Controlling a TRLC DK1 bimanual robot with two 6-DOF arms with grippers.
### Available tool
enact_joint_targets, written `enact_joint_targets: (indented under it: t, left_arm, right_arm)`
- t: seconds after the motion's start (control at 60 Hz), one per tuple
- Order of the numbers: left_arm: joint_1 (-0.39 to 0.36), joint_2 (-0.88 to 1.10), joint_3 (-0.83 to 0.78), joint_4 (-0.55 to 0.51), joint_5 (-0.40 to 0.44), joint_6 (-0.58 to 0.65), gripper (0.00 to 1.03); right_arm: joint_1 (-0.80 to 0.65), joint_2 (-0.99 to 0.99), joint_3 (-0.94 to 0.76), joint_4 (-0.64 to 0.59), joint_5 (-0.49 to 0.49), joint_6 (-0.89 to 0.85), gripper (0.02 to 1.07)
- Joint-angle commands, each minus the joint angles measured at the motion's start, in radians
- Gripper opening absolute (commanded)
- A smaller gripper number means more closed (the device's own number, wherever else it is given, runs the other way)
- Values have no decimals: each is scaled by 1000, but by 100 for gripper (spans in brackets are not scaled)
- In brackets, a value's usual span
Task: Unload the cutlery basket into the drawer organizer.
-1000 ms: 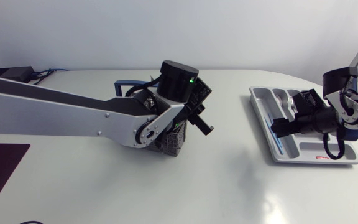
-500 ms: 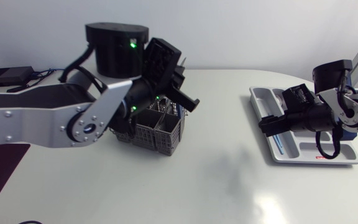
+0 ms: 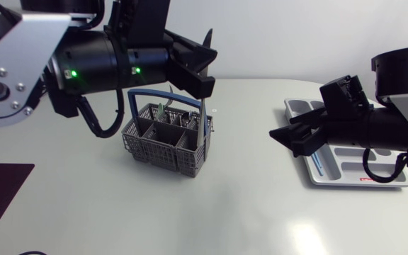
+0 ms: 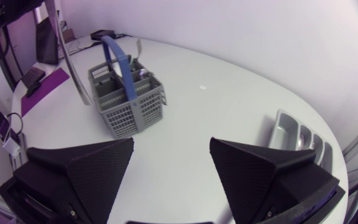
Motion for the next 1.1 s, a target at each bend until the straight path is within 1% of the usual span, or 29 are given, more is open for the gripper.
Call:
enact_joint_targets:
  t: [0.0, 0.017, 0.05, 0.067, 0.1, 0.15, 0.167, 0.183, 0.233, 0.333, 0.417, 0.6, 0.633, 0.717, 0.817, 0.933, 0.95, 0.983, 1.083]
  left_arm:
    - [32, 2, 56, -40, 102, -43, 3]
    - [34, 2, 55, -40, 105, -44, 3]
    - [40, 7, 56, -47, 148, -49, 3]
    - [43, 11, 61, -60, 183, -49, 3]
    - [49, 14, 65, -74, 207, -49, 3]
    - [55, 23, 73, -93, 267, -52, 3]
    - [55, 23, 75, -95, 269, -52, 3]
    - [57, 28, 78, -106, 296, -52, 3]
    - [58, 30, 79, -120, 333, -52, 3]
    - [64, 40, 87, -144, 421, -61, 3]
    - [66, 53, 84, -146, 460, -78, 3]
    - [80, 69, 84, -146, 559, -118, 3]
    - [84, 76, 82, -146, 585, -128, 3]
    - [92, 79, 84, -146, 612, -142, 3]
    - [101, 79, 91, -143, 646, -168, 3]
    - [103, 79, 93, -141, 669, -185, 3]
    - [107, 79, 93, -141, 683, -194, 3]
    - [110, 79, 95, -141, 695, -204, 3]
    - [110, 73, 91, -141, 703, -208, 3]
  right_arm:
    - [18, -22, -24, -34, -70, 4, 91]
    - [20, -25, -27, -41, -90, -7, 91]
    - [27, -30, -30, -47, -111, -23, 91]
    - [35, -31, -33, -47, -122, -29, 91]
    - [47, -31, -41, -47, -134, -47, 91]
    - [69, -27, -50, -47, -157, -67, 91]
    - [70, -27, -50, -47, -160, -69, 91]
    - [79, -27, -58, -47, -183, -81, 91]
    - [104, -25, -65, -50, -212, -98, 91]
    - [170, -25, -74, -62, -237, -119, 90]
    - [216, -25, -76, -74, -277, -127, 91]
    - [296, -24, -79, -76, -320, -125, 90]
    - [316, -22, -79, -79, -321, -125, 90]
    - [349, -15, -76, -79, -321, -124, 90]
    - [383, 2, -71, -74, -321, -121, 80]
    - [400, 25, -64, -50, -321, -110, 64]
    - [400, 30, -61, -48, -321, -110, 61]
    - [400, 41, -56, -47, -321, -110, 60]
    - [402, 58, -44, -33, -321, -101, 59]
